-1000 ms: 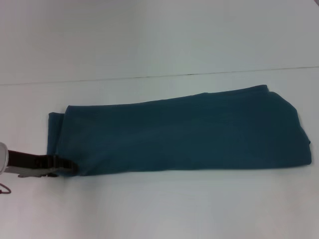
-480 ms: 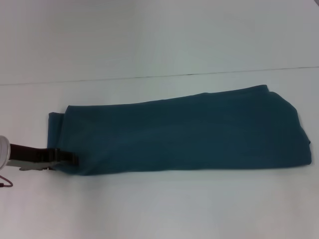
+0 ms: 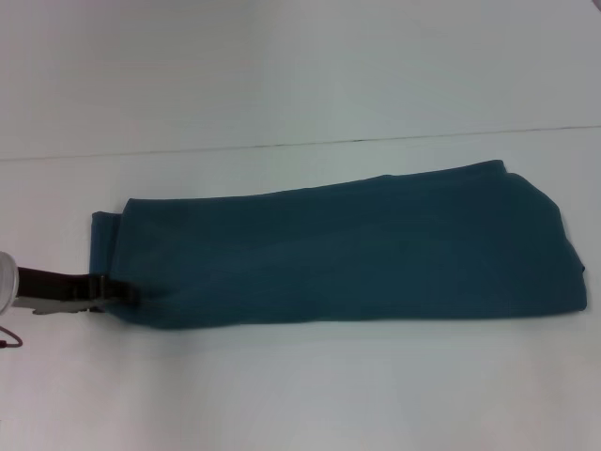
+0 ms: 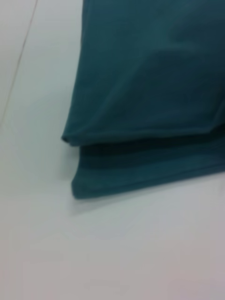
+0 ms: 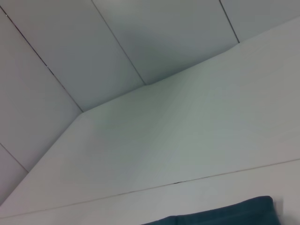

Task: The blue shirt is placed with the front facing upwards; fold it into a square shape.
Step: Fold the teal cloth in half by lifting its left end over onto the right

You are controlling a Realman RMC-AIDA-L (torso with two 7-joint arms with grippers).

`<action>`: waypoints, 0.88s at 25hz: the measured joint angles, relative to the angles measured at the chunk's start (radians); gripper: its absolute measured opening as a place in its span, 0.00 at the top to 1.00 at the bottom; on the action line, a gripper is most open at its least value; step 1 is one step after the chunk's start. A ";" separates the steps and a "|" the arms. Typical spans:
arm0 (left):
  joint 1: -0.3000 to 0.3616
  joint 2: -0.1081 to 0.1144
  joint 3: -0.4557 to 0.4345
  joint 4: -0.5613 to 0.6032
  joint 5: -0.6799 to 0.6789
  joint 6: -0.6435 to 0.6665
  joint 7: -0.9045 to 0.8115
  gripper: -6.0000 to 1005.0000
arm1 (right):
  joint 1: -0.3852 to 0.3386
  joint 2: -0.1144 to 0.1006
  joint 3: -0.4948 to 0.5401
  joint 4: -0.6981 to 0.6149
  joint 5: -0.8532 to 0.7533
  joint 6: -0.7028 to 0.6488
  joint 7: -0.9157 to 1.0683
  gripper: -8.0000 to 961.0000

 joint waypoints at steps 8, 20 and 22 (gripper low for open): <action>0.005 -0.003 0.011 0.002 0.001 -0.026 0.009 0.59 | 0.000 0.000 0.001 0.000 0.000 0.001 0.000 0.97; 0.004 -0.003 0.013 0.001 0.001 -0.029 0.009 0.93 | 0.000 0.001 0.003 0.000 0.000 0.004 -0.003 0.97; 0.005 -0.003 0.013 0.001 0.001 -0.029 0.009 0.94 | 0.000 0.001 0.003 0.000 0.001 0.004 -0.003 0.97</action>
